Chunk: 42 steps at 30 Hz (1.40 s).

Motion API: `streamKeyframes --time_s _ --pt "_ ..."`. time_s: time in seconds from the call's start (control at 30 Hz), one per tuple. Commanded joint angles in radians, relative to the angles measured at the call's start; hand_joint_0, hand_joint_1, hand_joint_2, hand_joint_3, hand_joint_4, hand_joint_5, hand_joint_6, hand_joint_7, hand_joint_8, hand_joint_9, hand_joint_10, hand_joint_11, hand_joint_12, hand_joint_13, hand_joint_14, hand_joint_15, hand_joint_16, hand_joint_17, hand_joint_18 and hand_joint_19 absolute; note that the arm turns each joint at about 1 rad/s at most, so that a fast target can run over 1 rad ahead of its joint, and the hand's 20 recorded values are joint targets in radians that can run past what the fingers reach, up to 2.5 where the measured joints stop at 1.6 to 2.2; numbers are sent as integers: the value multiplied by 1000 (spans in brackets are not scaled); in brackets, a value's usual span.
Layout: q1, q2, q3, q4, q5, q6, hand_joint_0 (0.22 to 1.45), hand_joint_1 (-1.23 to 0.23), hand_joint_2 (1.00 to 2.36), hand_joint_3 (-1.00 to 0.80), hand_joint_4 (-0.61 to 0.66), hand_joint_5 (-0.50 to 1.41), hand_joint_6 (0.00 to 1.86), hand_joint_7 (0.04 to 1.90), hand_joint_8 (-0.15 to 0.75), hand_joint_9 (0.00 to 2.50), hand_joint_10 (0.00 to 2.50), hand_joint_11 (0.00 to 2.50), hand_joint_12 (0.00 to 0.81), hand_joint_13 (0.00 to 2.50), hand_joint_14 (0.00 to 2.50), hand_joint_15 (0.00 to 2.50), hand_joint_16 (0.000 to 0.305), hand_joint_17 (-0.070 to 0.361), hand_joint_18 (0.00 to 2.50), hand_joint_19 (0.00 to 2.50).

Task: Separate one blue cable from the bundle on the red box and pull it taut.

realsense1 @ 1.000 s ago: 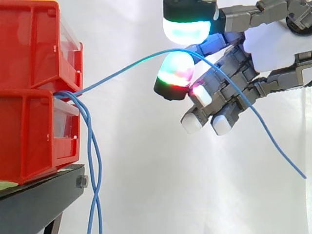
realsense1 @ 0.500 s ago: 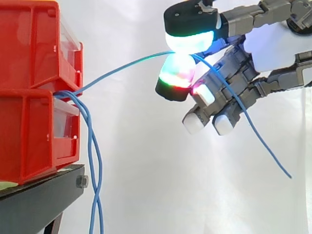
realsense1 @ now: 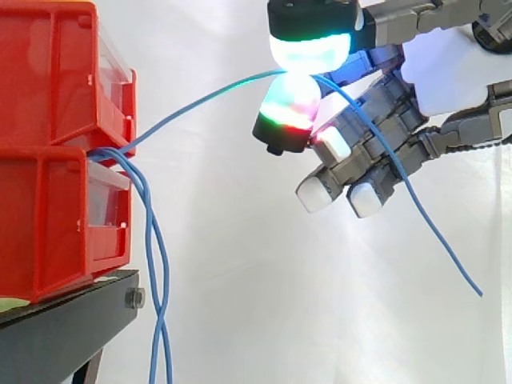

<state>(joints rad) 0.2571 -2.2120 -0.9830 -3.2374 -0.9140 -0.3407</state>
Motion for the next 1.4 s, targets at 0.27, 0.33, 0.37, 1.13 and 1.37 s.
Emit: streamKeyframes --time_s 0.27,0.33,0.37,1.13,1.37 --pt "4 0 -29 1 -5 104 665 -796 1011 107 -110 -145 937 1441 370 1022 13 897 426 852 12 440 52 116 922 479" --pt "5 0 -54 11 -6 117 663 -790 1010 105 -111 -144 938 1434 372 1028 13 899 427 852 12 435 52 116 919 481" --pt "7 0 -83 42 -14 146 662 -787 1010 101 -112 -144 938 1432 371 1030 13 899 427 853 12 433 52 116 920 479" --pt "7 0 -198 209 -59 264 660 -783 1000 94 -110 -140 938 1394 386 1038 8 878 442 851 11 433 54 122 905 476" --pt "10 0 -198 208 -57 261 649 -781 1039 84 -106 -138 937 1392 387 1043 10 865 445 849 12 431 55 123 909 476"
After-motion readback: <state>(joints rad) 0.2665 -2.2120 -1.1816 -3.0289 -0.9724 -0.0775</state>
